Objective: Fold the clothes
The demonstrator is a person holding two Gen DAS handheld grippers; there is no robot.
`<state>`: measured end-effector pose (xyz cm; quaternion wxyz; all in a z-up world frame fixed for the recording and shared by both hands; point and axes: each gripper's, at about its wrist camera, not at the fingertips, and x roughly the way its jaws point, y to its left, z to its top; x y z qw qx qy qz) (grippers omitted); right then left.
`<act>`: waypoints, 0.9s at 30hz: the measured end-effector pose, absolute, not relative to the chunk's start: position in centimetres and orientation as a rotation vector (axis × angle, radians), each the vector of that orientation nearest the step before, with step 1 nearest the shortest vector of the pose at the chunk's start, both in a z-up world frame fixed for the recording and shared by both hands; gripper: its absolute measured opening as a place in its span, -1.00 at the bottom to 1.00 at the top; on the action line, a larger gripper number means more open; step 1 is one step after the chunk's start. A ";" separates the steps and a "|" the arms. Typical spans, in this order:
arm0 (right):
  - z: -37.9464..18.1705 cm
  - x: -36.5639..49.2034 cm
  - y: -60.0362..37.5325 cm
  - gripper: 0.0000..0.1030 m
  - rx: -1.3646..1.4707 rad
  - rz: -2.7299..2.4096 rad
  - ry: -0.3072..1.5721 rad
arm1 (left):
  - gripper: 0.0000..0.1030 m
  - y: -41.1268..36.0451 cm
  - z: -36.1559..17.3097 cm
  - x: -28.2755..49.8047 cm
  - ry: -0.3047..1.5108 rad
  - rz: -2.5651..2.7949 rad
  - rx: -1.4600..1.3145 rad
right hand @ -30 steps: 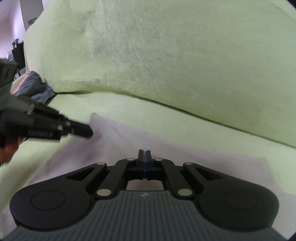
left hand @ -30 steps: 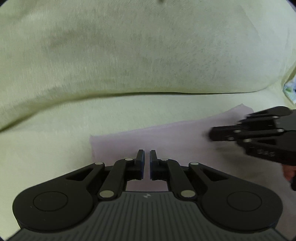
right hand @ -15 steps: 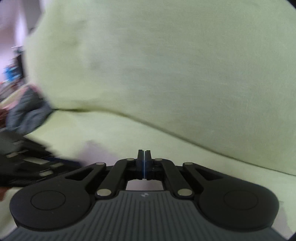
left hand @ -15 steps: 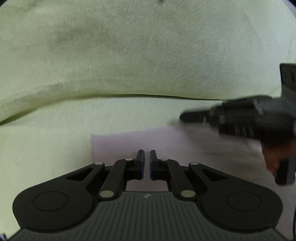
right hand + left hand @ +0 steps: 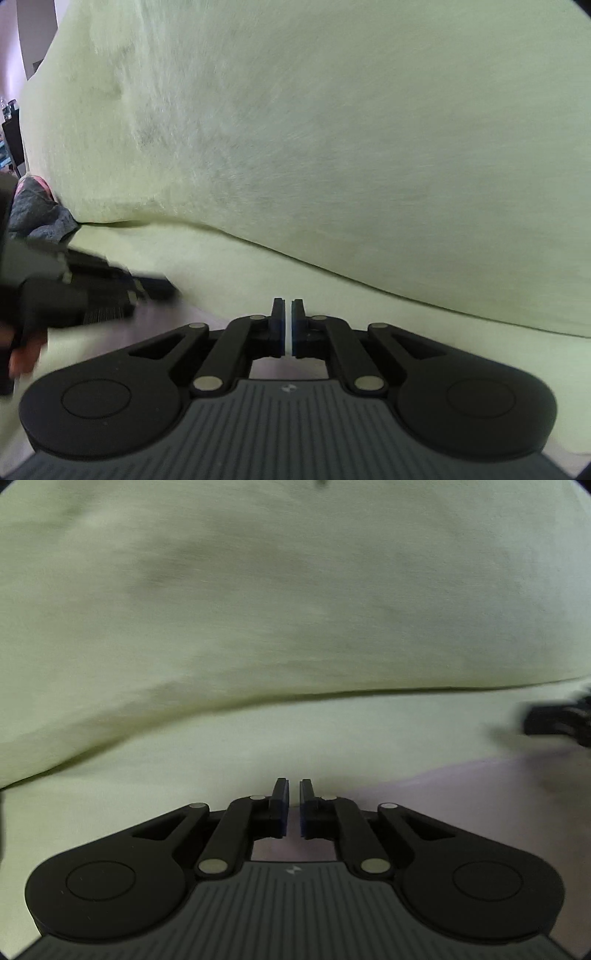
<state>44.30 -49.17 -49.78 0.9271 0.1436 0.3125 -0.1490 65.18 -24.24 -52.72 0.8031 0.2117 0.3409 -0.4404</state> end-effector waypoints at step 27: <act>-51.5 38.2 -54.7 -1.00 0.352 -0.599 0.658 | -0.62 -27.3 -53.2 55.9 0.653 -0.937 0.593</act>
